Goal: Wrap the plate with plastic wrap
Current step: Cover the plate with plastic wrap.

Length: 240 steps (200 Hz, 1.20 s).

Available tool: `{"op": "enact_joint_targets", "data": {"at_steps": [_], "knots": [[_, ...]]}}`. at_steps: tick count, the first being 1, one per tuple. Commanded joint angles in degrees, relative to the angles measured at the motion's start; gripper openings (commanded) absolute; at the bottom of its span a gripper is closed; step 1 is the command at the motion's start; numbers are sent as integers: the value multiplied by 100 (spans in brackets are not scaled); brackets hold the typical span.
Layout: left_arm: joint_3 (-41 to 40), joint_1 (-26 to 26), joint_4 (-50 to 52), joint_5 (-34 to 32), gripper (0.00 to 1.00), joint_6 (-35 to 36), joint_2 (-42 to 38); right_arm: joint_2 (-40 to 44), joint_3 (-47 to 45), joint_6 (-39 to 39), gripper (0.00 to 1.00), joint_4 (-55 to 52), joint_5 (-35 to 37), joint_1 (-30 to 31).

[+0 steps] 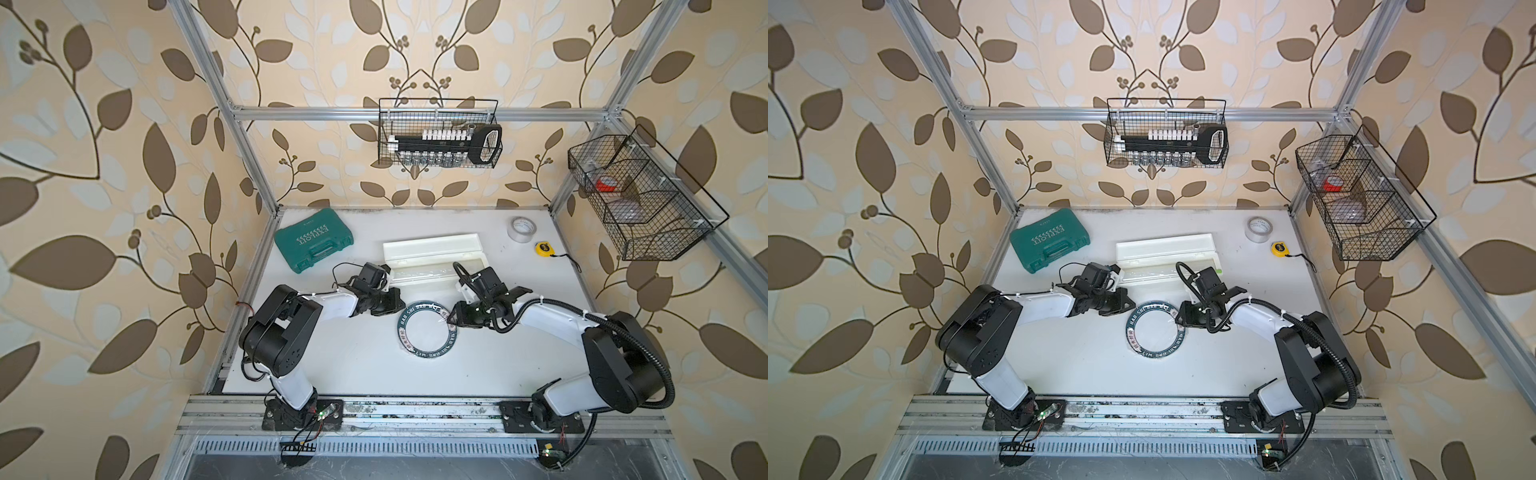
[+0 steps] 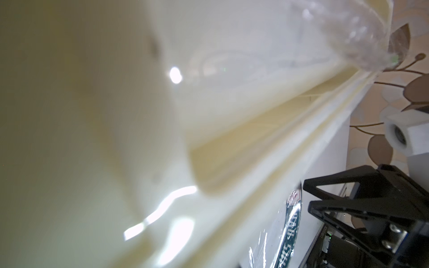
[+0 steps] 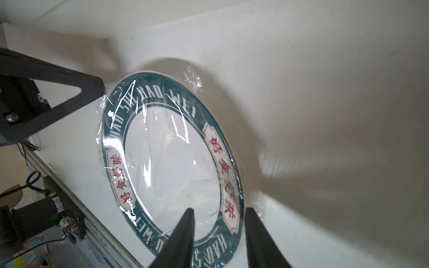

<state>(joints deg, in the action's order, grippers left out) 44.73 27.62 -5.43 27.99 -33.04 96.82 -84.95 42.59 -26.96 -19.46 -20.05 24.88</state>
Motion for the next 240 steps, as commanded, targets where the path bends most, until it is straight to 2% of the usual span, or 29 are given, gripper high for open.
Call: {"op": "enact_joint_targets", "data": {"at_steps": [1,53,109,133,175,190,211,225,240], "knots": [[-286,-132,409,-1,0,-37,-72,-74,-106,-19,33,139,-86,-46],[-489,-134,447,-212,0,97,-119,-104,-44,-85,28,257,-104,-45],[-720,-99,199,82,0,-62,-47,-189,-143,-398,26,585,-135,8],[-589,-99,681,59,10,92,-114,-161,-175,-476,26,613,-132,0],[-121,-107,2183,-689,36,390,-352,154,-145,-408,26,380,-51,-154],[40,-116,2624,-983,42,396,-458,252,-117,-357,27,263,12,-224],[281,-175,3158,-1371,44,411,-711,350,-68,-277,31,45,160,-324],[345,-186,3141,-1266,46,370,-1053,412,-49,-225,33,-76,322,-350],[199,-100,2487,-591,49,106,-1477,405,-46,-205,35,-177,397,-344]]}}
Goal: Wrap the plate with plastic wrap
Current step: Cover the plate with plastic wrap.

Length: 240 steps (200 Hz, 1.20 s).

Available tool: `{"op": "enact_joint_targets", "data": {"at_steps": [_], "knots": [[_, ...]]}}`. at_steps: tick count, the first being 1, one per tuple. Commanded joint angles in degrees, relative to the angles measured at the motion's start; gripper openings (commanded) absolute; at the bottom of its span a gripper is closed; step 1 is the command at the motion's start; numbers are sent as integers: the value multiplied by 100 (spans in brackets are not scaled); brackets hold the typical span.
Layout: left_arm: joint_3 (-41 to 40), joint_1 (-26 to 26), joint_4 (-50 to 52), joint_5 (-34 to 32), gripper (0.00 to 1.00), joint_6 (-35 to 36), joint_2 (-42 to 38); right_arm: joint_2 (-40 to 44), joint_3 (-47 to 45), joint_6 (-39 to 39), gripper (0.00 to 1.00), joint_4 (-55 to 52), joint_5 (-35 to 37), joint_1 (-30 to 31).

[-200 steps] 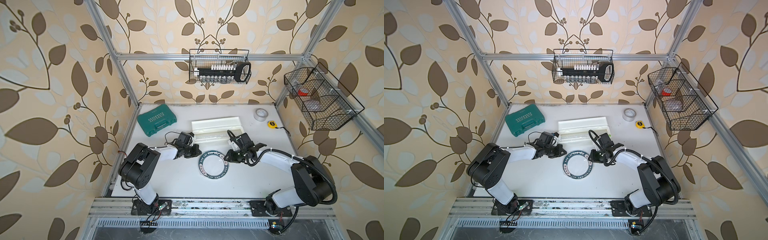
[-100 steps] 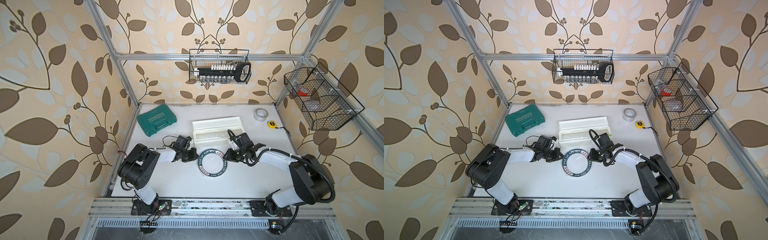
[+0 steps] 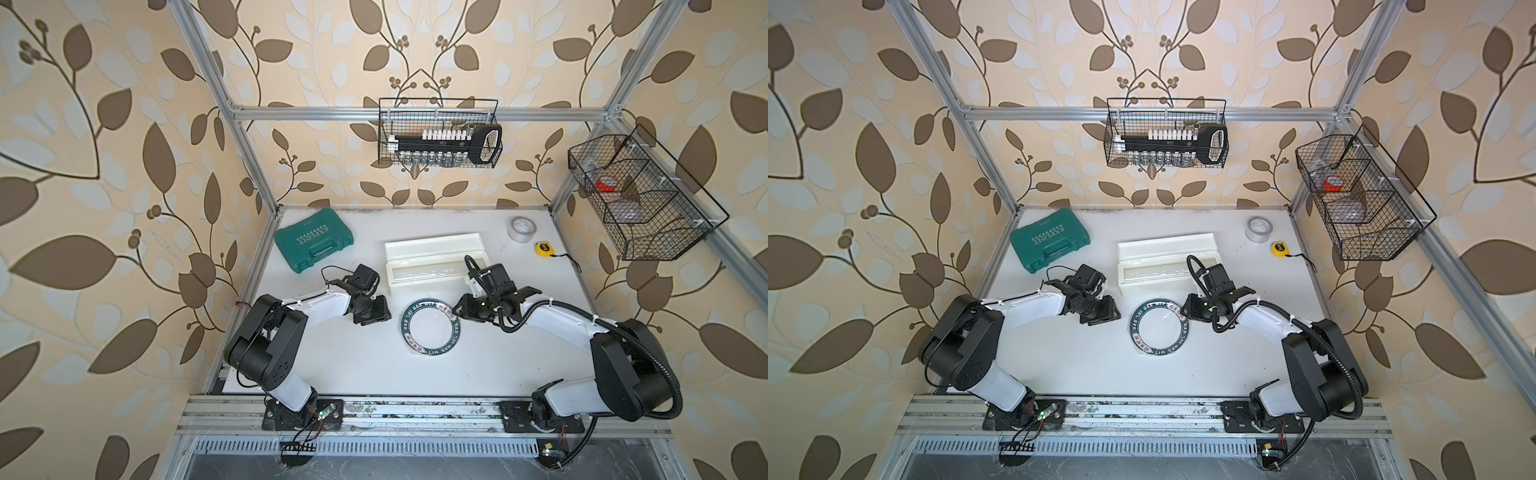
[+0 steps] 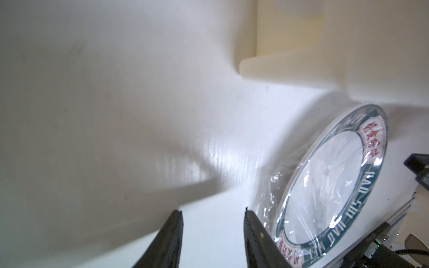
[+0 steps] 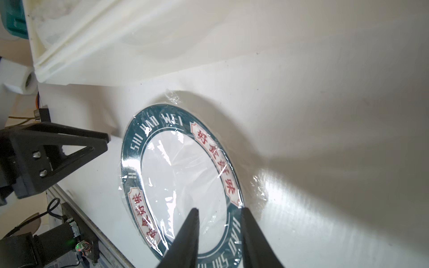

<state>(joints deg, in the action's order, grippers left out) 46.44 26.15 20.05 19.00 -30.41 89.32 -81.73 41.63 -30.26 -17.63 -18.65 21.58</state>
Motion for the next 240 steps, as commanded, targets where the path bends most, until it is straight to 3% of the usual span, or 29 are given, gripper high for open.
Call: {"op": "enact_joint_targets", "data": {"at_steps": [1,35,65,160,204,240], "knots": [[4,56,-110,346,50,-184,-791,81,53,130,35,-367,257,-14],[-277,437,-1309,898,54,-816,-725,-20,-37,79,34,-289,180,6],[-214,494,-1523,980,49,-799,-73,-142,-38,25,31,-189,55,69],[-267,679,-2132,1245,35,-988,660,-466,-161,-62,27,137,-184,94],[-264,672,-1443,811,40,-695,269,-387,-225,-76,27,149,-182,93],[-452,790,-2224,1239,36,-1067,617,-531,-269,-215,25,370,-359,96]]}}
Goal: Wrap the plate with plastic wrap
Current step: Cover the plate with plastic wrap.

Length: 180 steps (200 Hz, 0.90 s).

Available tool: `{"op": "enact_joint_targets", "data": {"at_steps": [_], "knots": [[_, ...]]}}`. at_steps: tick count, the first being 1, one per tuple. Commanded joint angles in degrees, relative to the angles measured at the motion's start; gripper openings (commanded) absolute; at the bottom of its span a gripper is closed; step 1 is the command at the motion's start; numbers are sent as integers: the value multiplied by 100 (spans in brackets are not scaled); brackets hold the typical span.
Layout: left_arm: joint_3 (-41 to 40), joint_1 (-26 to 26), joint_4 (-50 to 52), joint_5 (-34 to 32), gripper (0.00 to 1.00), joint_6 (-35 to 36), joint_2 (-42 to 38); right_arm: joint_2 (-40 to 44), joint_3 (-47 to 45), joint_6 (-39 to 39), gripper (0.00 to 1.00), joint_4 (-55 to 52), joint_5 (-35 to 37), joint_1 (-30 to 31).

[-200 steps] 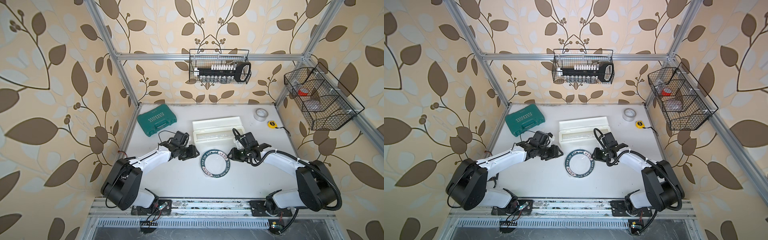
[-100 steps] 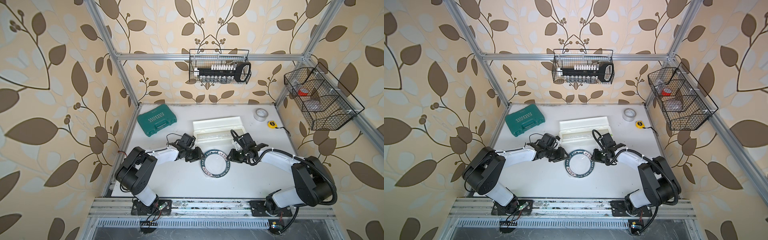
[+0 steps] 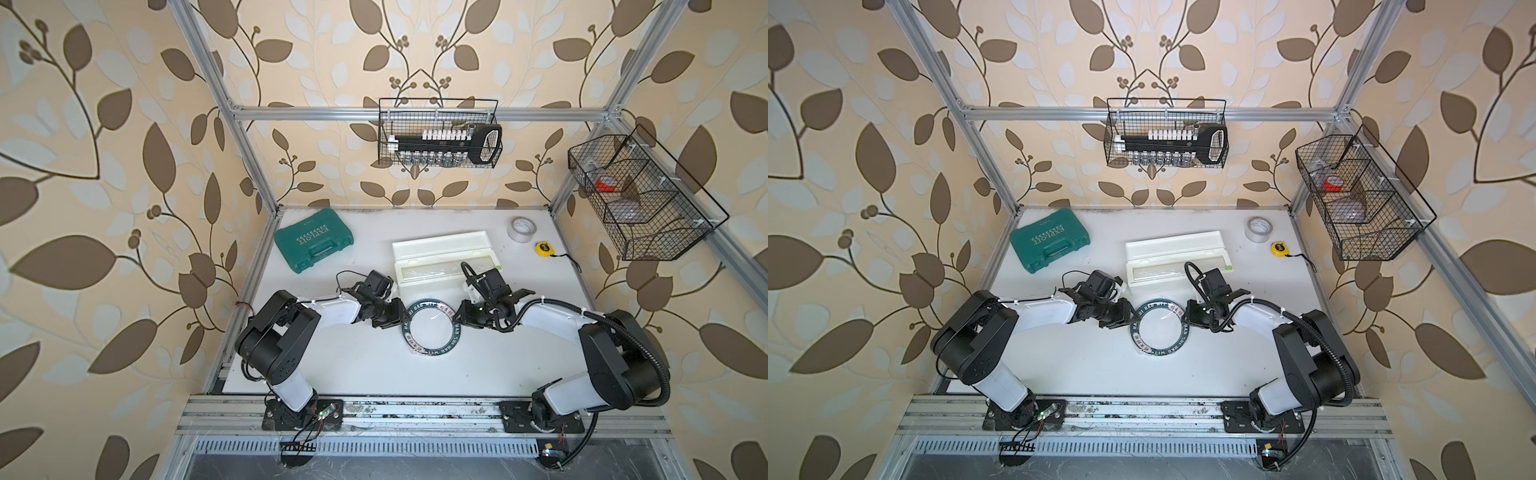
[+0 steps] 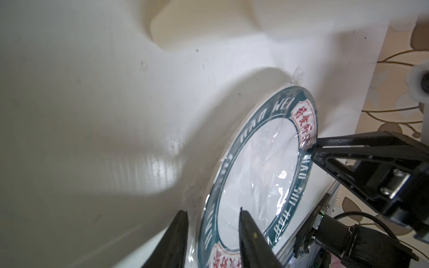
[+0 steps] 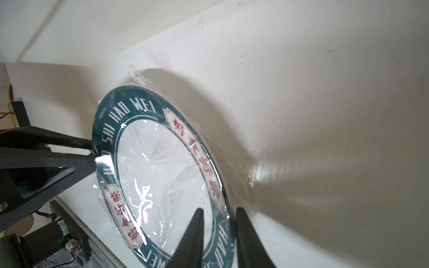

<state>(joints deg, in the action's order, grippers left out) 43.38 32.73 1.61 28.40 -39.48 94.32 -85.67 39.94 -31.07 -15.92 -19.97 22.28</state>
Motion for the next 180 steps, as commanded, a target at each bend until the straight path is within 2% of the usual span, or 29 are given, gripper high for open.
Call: {"op": "enact_joint_targets", "data": {"at_steps": [1,20,39,70,92,124,153,169,180], "knots": [[-145,135,-398,298,36,-167,132,-140,-109,-140,24,202,-232,28],[-224,149,-747,408,31,-310,266,-143,-158,-227,23,321,-297,34],[-156,135,-662,397,30,-272,257,-139,-138,-216,23,288,-281,38],[-71,-83,-67,201,38,22,-81,42,-58,-78,25,76,-167,-35],[37,-248,431,24,50,225,-197,194,50,45,36,-128,-119,-142],[92,-544,1193,-136,56,335,-378,497,211,265,54,-508,-12,-246],[145,-592,1767,-187,61,413,-1224,1013,348,537,64,-807,54,-260],[127,-589,1989,-317,63,510,-1864,1520,317,627,68,-757,488,-263],[96,-584,2018,-588,64,698,-2254,1925,204,608,71,-547,1187,-260]]}}
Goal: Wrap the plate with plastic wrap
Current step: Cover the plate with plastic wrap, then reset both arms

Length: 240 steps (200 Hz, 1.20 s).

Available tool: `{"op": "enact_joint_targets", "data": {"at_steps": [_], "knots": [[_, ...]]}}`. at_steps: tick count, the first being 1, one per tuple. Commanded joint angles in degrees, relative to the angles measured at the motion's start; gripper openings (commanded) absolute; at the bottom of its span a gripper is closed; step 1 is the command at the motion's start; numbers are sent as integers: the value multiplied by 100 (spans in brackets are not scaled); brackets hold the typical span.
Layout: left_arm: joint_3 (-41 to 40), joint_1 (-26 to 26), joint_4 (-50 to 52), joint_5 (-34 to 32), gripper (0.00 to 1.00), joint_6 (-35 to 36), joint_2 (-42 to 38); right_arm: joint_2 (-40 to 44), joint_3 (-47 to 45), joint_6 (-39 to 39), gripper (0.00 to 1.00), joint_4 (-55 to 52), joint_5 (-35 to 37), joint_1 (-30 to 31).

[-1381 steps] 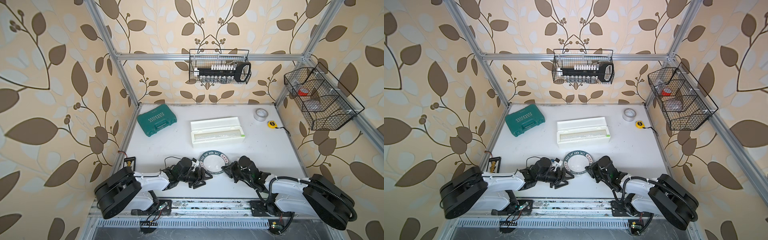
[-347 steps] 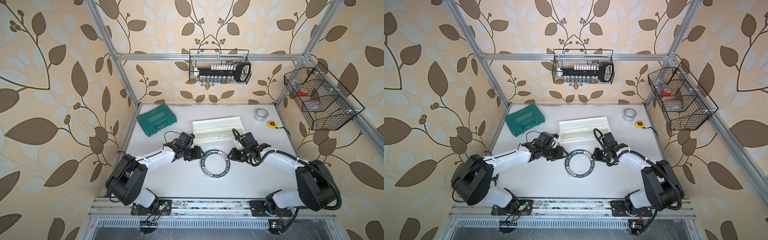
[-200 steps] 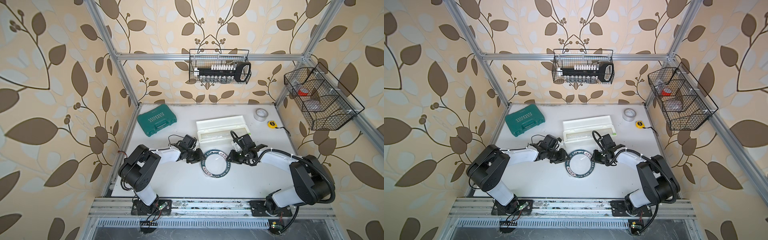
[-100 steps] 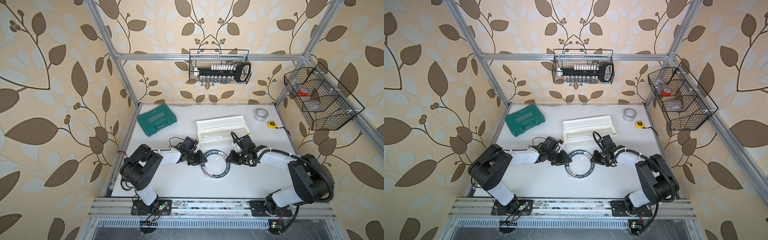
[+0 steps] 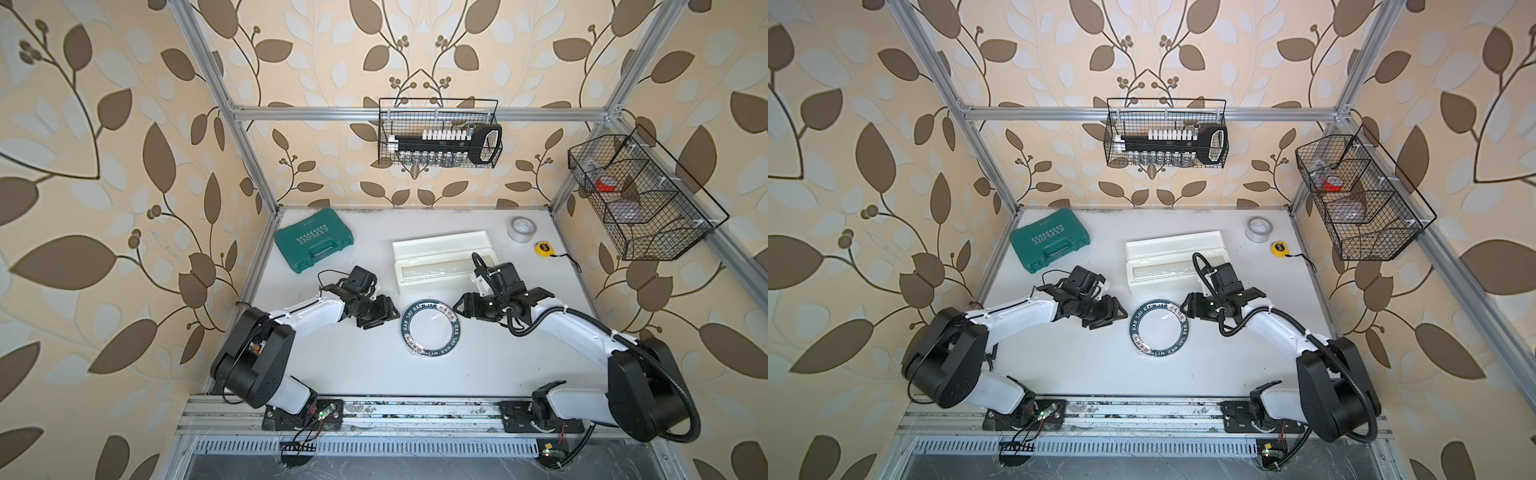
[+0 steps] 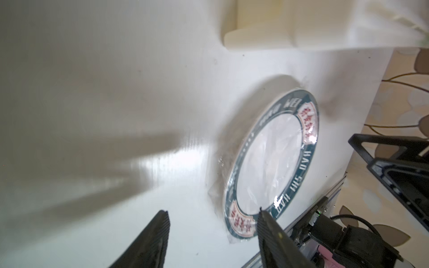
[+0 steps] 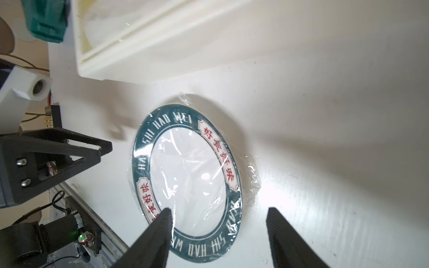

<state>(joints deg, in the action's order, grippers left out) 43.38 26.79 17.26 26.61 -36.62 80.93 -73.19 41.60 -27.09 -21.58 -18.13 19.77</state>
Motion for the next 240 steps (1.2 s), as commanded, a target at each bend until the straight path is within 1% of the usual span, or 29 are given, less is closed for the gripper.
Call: {"op": "enact_joint_targets", "data": {"at_steps": [1,13,21,32,36,42,50,59,71,79,85,97,101,113,122,132,140,147,154,161,174,182,190,198,199,202,212,224,240], "knots": [[90,11,445,-436,64,429,-957,706,17,203,71,43,1070,-13],[-40,22,145,-1019,65,755,-1429,1126,-296,357,79,740,1918,-13],[-266,75,-298,-1591,66,1072,-1718,1370,-583,564,85,1426,2502,-13],[-572,133,-952,-2595,69,1672,-2109,1577,-1066,590,86,2546,3663,-8],[-661,135,-1132,-2996,71,1921,-2195,1602,-1228,710,87,2921,4069,-24],[-755,134,-1326,-3663,74,2151,-2282,1604,-1457,1109,90,3507,4505,-68],[-831,134,-1501,-4681,76,2304,-2337,1517,-1703,1752,90,4273,4822,-188],[-1050,121,-1848,-5629,80,2555,-2366,1310,-1791,2171,90,4696,5118,-338],[-1426,72,-2410,-6531,83,2904,-2350,971,-1858,2235,91,4998,5278,-478],[-1684,-24,-2785,-6861,86,3036,-2269,758,-1960,2212,91,5282,5219,-544],[-1842,-158,-3000,-6876,87,3069,-2189,564,-2024,2215,91,5539,5202,-590],[-2121,-517,-3313,-6611,87,3027,-1974,127,-2164,2259,91,6181,5392,-678],[-2245,-627,-3521,-6520,87,3029,-1893,-41,-2204,2329,91,6456,5364,-741],[-2593,-1052,-4361,-6057,88,3117,-1632,-346,-2200,2340,91,6652,5318,-856],[-2528,-1224,-4319,-5789,89,3119,-1576,-502,-2260,2326,90,6856,5283,-883],[-2694,-1511,-5013,-5094,90,3305,-1453,-624,-2304,2387,91,7144,5370,-916],[-2656,-1717,-5092,-4824,91,3248,-1332,-596,-2266,2331,92,6984,5243,-929],[-2604,-1874,-5214,-4629,91,3227,-1182,-608,-2320,2387,98,7105,5107,-975],[-2587,-1970,-5394,-4404,91,3322,-1042,-672,-2420,2425,99,7337,5049,-1000],[-2525,-1991,-5455,-4415,90,3413,-933,-793,-2539,2466,99,7707,5010,-1010],[-2592,-2120,-6015,-4356,91,3523,-568,-1107,-2668,2618,99,8443,4863,-1030],[-2595,-2236,-6312,-4277,92,3399,-252,-1147,-2570,2582,99,8187,4810,-1050],[-2524,-2291,-6488,-4142,92,3407,84,-1018,-2451,2423,99,7713,4532,-1172],[-2395,-2288,-6545,-4230,92,3416,479,-1065,-2454,2368,98,7809,4321,-1324],[-2373,-2290,-6552,-4254,93,3416,508,-1074,-2455,2367,99,7827,4297,-1343],[-2314,-2297,-6480,-4328,98,3393,564,-1094,-2459,2360,98,7844,4252,-1370],[-2208,-2316,-6139,-4319,99,3307,489,-1067,-2355,2275,99,7567,4101,-1446],[-2274,-2346,-6263,-4457,99,3230,496,-1160,-2284,2247,98,7511,3757,-1611],[-2306,-2349,-6234,-4439,99,3222,417,-1117,-2368,2221,99,7593,3612,-1679]]}}
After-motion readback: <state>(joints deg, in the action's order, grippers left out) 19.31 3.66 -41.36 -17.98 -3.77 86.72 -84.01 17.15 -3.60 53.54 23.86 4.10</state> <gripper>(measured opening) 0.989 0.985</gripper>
